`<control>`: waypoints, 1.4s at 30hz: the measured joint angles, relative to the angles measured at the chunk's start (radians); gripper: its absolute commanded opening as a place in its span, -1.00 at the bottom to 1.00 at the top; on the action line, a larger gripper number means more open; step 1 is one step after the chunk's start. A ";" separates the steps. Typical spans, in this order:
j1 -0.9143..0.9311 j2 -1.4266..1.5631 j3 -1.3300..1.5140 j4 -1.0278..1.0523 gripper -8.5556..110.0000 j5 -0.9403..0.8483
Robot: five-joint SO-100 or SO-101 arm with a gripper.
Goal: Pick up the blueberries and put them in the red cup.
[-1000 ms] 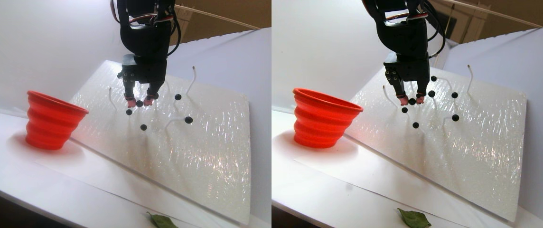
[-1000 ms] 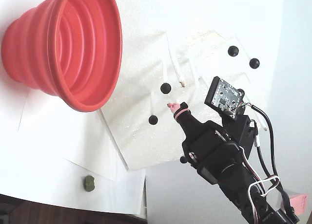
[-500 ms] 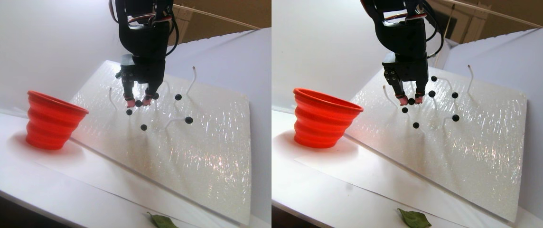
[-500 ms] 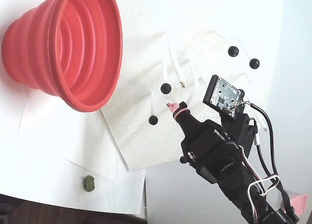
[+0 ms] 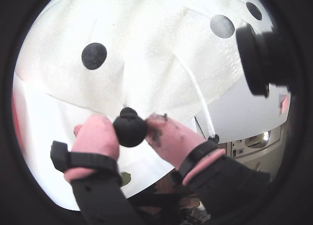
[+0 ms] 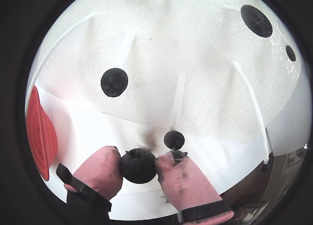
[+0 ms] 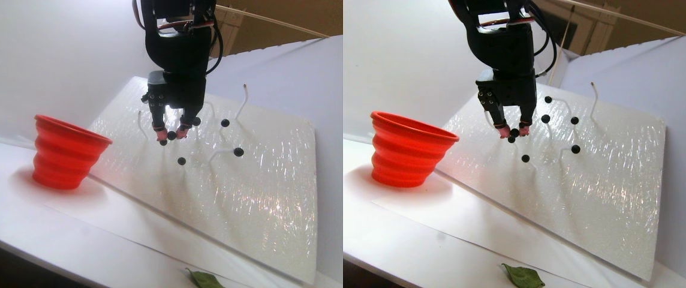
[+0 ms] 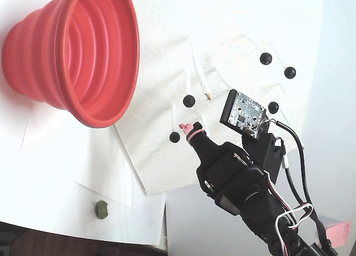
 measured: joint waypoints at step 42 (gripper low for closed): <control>-0.250 0.330 0.170 0.184 -0.63 0.158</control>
